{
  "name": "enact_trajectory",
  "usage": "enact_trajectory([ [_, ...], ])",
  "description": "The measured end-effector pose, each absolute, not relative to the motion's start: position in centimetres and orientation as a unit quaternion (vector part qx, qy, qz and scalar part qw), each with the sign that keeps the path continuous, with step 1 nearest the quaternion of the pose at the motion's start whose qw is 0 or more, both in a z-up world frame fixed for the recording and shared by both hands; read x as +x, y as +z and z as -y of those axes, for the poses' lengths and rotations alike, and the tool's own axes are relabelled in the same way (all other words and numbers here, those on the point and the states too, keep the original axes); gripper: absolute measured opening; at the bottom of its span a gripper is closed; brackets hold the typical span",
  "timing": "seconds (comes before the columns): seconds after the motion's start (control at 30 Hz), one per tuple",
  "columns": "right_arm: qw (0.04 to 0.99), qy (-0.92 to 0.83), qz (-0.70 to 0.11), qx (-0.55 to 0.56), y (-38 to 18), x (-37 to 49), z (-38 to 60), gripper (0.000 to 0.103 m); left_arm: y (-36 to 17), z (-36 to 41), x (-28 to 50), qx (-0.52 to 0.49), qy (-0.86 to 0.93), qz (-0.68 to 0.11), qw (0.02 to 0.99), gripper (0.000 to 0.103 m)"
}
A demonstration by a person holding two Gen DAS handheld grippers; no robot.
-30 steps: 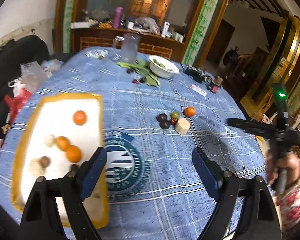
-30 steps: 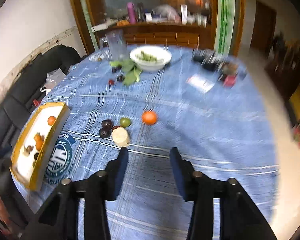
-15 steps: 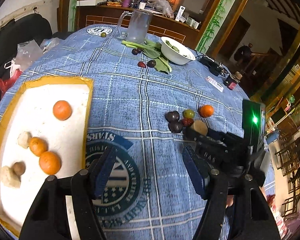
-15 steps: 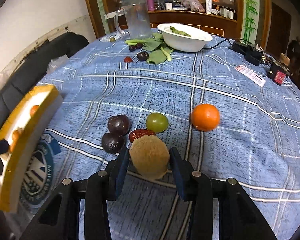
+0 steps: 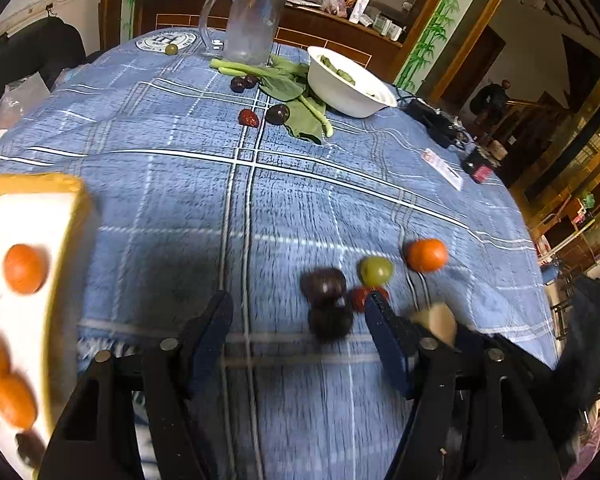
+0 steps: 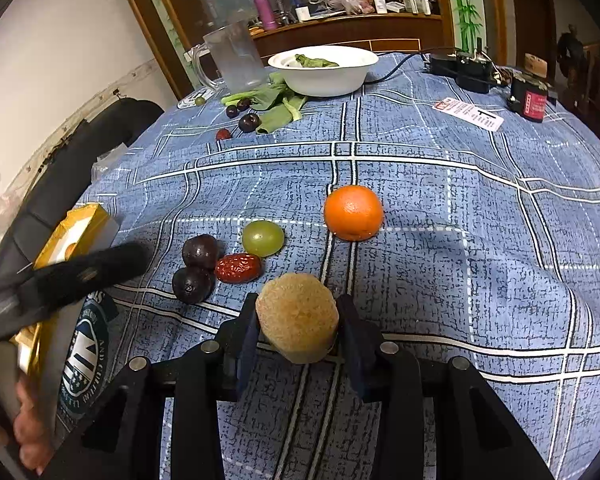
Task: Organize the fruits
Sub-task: 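Grasp a dark plum with the left tool while the right tool grasps a tan cake, then carry the plum and cake over the tray and open both tools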
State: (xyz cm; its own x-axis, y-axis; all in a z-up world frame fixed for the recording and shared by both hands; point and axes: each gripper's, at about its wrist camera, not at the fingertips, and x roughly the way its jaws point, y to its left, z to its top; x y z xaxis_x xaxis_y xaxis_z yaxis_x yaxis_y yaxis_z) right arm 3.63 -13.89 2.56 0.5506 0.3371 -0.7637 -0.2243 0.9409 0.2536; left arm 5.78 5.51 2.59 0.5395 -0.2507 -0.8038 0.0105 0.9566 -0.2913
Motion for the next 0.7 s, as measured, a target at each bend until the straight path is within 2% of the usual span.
enact_trajectory([
  [0.07, 0.879, 0.158, -0.446, 0.056, 2.6, 3.7, 13.6, 0.041, 1.8, -5.1, 6.7, -0.126, -0.079, -0.482, 0.863, 0.052],
  [0.33, 0.877, 0.161, -0.449, 0.052, 2.5, 3.8, 13.3, 0.041, 0.6, -2.3, 7.0, -0.056, -0.077, -0.466, 0.88, 0.046],
  [0.4, 0.877, 0.163, -0.45, 0.053, 2.5, 3.8, 13.3, 0.041, 0.6, -1.4, 6.7, -0.037, -0.091, -0.463, 0.881, 0.029],
  [0.43, 0.877, 0.164, -0.449, 0.052, 2.5, 3.7, 13.2, 0.041, 0.6, -1.1, 6.6, -0.035, -0.096, -0.46, 0.882, 0.024],
  [0.7, 0.889, 0.175, -0.421, 0.033, 3.6, 2.9, 12.6, 0.041, 2.8, -2.6, 4.8, -0.061, -0.077, -0.439, 0.893, 0.023],
])
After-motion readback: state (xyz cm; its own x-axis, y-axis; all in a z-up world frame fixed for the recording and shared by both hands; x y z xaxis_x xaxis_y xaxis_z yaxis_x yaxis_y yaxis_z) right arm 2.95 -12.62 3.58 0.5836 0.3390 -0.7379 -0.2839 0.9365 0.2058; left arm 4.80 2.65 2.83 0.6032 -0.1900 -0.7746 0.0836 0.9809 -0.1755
